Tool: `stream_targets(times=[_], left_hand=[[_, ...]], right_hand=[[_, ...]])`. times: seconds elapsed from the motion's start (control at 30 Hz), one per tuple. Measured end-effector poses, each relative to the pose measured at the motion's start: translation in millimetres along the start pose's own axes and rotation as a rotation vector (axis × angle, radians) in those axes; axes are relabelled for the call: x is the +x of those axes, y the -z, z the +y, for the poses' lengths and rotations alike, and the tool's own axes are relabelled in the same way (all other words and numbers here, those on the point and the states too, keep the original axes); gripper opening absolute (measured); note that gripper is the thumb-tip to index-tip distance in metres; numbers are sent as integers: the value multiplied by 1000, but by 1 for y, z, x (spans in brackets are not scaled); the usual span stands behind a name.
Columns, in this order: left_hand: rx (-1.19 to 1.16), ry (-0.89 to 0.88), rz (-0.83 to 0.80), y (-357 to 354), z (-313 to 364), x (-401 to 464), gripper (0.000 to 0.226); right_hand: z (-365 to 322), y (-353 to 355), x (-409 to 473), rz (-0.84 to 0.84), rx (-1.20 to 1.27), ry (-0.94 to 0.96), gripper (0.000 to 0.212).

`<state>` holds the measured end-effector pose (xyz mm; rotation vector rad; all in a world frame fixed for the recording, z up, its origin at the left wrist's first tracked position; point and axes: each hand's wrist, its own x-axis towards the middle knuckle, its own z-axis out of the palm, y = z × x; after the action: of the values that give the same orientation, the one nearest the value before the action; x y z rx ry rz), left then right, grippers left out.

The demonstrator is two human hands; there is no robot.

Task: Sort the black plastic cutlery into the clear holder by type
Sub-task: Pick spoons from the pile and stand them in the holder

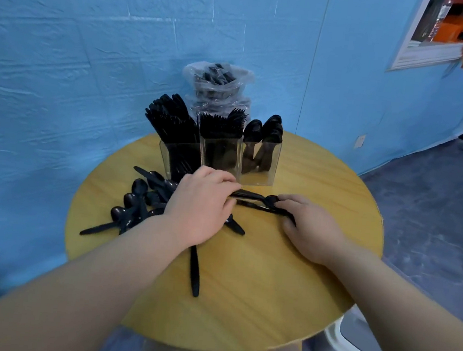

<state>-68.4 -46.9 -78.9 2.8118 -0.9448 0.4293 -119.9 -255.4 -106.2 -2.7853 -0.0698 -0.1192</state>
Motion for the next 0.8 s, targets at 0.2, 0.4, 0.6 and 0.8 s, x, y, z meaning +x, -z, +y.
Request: stream_targets(times=[0.2, 0.4, 0.6, 0.8], left_hand=[[2, -29, -153, -11, 18, -2, 37], [-63, 9, -155, -11, 30, -10, 35], [-81, 27, -185, -8, 29, -18, 39], [-3, -52, -201, -15, 40, -24, 39]], right_hand=[[6, 1, -42, 87, 41, 43, 40], [10, 0, -49, 273, 178, -133, 42], [9, -3, -48, 270, 6, -192, 38], [10, -4, -46, 227, 16, -186, 32]])
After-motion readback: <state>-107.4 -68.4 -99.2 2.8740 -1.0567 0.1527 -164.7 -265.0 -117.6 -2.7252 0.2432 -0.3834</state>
